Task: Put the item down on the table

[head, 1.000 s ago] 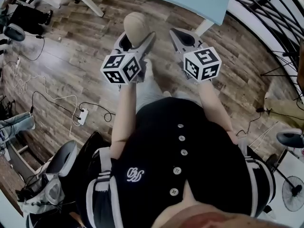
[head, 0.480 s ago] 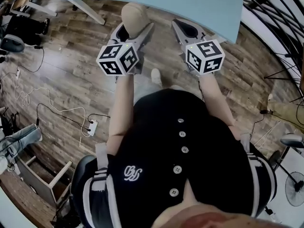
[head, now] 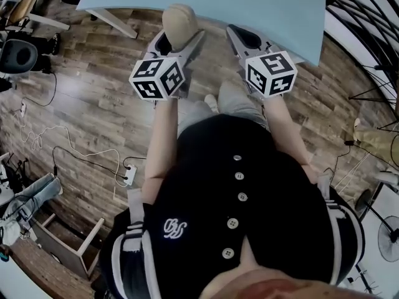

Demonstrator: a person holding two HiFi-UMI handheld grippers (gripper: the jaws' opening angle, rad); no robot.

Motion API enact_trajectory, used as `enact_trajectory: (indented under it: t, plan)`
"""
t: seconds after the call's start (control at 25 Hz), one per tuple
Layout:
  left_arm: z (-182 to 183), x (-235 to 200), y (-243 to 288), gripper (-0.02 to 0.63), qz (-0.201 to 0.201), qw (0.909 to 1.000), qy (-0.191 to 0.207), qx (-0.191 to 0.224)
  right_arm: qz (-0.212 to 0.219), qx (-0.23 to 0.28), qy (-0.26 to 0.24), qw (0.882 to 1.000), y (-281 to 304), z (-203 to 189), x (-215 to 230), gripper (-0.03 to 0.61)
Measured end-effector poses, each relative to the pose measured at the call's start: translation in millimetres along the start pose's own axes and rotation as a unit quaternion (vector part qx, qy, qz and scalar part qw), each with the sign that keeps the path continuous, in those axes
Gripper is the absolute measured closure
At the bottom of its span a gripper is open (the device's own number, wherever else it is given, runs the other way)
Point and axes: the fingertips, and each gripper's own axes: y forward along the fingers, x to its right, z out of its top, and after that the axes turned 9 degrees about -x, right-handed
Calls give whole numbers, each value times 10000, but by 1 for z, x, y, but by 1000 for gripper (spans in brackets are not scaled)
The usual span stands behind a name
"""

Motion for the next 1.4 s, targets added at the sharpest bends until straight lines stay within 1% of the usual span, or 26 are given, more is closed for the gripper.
enact_trajectory:
  t: [0.12,0.32,0.56,0.8,1.04,1.16,1.28,1.4]
  plan:
    - [1,-13,9,218,4,10000,-65,-32,42,-93,0,9999,19,0,6,566]
    - [14,-39,23,218,99,9998,-148,-54,206,-173,-37,9996,55,10,12,566]
    - [30,-76,55,218,220,9995,-184,-129,333,-185,34,9993,103,24,39,566]
    - [69,-120,102,218,303,9994,-147,-105,428,-159,105,9989,163,51,75,566]
    - [110,-157,148,218,276,9996,-100,5,513,-132,141,9985,221,79,109,566]
    - [131,-166,174,218,201,9998,-30,-1,486,-116,103,9987,234,91,125,566]
    - [151,-163,198,218,101,9999,51,35,428,-102,70,9990,239,102,144,566]
    - [158,-155,221,218,11,9998,177,-71,345,-47,175,9992,242,107,168,566]
